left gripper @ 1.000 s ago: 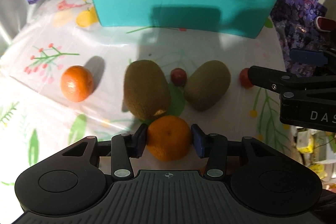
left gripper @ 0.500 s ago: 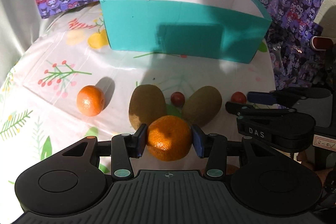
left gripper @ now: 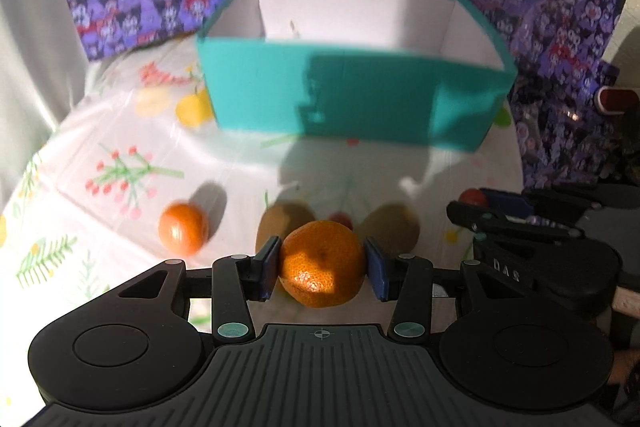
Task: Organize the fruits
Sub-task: 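Carry the tangerine into the teal box and release it while the right carries the tomato over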
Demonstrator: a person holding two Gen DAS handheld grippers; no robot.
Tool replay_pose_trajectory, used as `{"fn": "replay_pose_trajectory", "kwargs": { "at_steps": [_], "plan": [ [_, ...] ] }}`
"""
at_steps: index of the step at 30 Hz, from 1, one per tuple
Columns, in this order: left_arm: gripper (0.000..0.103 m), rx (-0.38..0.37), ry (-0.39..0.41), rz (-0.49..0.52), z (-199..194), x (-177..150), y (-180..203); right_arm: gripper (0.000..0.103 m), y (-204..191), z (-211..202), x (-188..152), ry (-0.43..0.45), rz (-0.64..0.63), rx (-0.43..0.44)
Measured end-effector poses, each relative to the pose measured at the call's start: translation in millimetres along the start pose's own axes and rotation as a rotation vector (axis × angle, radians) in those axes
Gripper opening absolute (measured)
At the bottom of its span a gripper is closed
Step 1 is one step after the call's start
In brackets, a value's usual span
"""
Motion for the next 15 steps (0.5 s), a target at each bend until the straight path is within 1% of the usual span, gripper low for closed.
{"fn": "replay_pose_trajectory", "kwargs": {
  "at_steps": [6,11,15],
  "plan": [
    [0.049,0.034,0.090,0.018,-11.0,54.0,13.4,0.024,6.4,-23.3,23.8,0.072,0.016,-0.009],
    [0.049,0.027,0.169,0.029,-14.1,108.7,27.4,0.024,15.5,-35.8,43.4,0.133,0.039,-0.016],
    [0.049,0.043,0.229,0.048,-7.9,144.5,36.9,0.024,22.3,-41.1,62.6,0.188,0.050,-0.033]
  ]
}}
Point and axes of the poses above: each gripper's, at about its wrist camera, not at the fingertips, and z roughly the way its jaws point, y to its right, x to its top, the point moved 2 cm from there along z, roughly the way its jaws point, and after that the axes turned 5 degrees about y, right-handed, at the moved point
